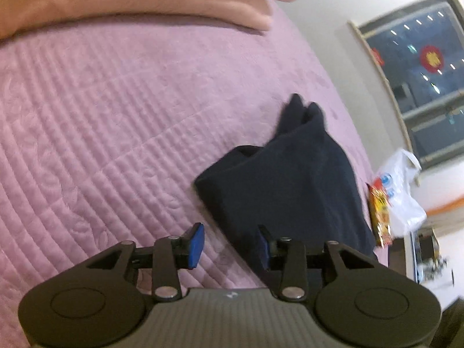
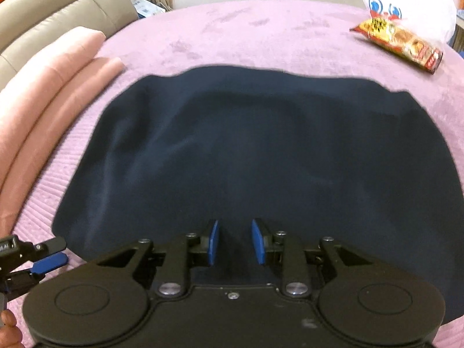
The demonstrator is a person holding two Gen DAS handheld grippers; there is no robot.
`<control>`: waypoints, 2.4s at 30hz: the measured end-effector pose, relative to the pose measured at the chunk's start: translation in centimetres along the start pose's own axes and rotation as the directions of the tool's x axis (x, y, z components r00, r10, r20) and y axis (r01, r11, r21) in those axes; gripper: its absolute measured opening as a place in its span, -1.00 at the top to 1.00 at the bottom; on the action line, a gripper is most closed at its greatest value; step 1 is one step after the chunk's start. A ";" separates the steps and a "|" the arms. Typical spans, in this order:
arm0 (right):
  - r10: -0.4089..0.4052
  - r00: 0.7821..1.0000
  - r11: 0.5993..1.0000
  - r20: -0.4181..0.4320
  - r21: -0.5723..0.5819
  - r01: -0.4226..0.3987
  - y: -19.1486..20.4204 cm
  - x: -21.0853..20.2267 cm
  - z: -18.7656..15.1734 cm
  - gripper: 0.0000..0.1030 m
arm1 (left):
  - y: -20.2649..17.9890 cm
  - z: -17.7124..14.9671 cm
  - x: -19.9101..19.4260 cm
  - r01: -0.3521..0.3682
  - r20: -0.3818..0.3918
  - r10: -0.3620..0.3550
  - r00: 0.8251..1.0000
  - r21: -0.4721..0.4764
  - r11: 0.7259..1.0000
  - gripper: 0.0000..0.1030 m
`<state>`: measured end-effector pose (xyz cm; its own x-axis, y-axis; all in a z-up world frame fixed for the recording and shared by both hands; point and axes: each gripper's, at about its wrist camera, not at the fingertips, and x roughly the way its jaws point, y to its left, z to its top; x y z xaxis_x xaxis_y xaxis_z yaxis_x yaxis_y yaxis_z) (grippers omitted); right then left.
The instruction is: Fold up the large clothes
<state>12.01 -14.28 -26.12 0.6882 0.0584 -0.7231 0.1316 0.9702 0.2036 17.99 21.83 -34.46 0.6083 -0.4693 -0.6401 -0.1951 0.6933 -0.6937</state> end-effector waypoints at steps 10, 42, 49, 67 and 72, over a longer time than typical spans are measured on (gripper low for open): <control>0.027 0.999 1.000 0.021 0.013 -0.027 -0.6 0.4 -0.4 0.37 | 2.0 0.1 2.9 0.238 0.057 -0.232 0.971 -0.184 0.954 0.03; 0.138 0.967 0.961 0.215 0.207 -0.183 -6.5 -4.3 -2.7 0.64 | -21.3 -5.0 2.2 0.406 -0.111 -0.452 0.885 0.659 0.633 0.86; -0.067 0.954 0.949 0.292 0.314 -0.030 -15.3 -10.2 -3.2 0.64 | -27.2 -11.2 3.8 0.602 -0.361 -0.521 0.773 0.678 0.423 0.85; -0.037 0.920 0.996 0.391 -0.058 0.065 -15.4 -4.8 7.9 0.57 | -26.9 -25.0 12.7 0.579 -0.559 -0.152 0.815 0.795 0.181 0.85; -0.046 0.958 0.990 0.283 -0.115 0.082 -14.2 0.1 10.2 0.58 | -27.4 -25.6 13.3 0.568 -0.549 -0.146 0.823 0.807 0.162 0.85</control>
<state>17.48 -30.43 -22.31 0.8553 -0.0558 -0.5152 0.1045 0.9923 0.0661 11.75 -17.38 -32.44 0.1063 -0.7876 -0.6070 0.9346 0.2876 -0.2094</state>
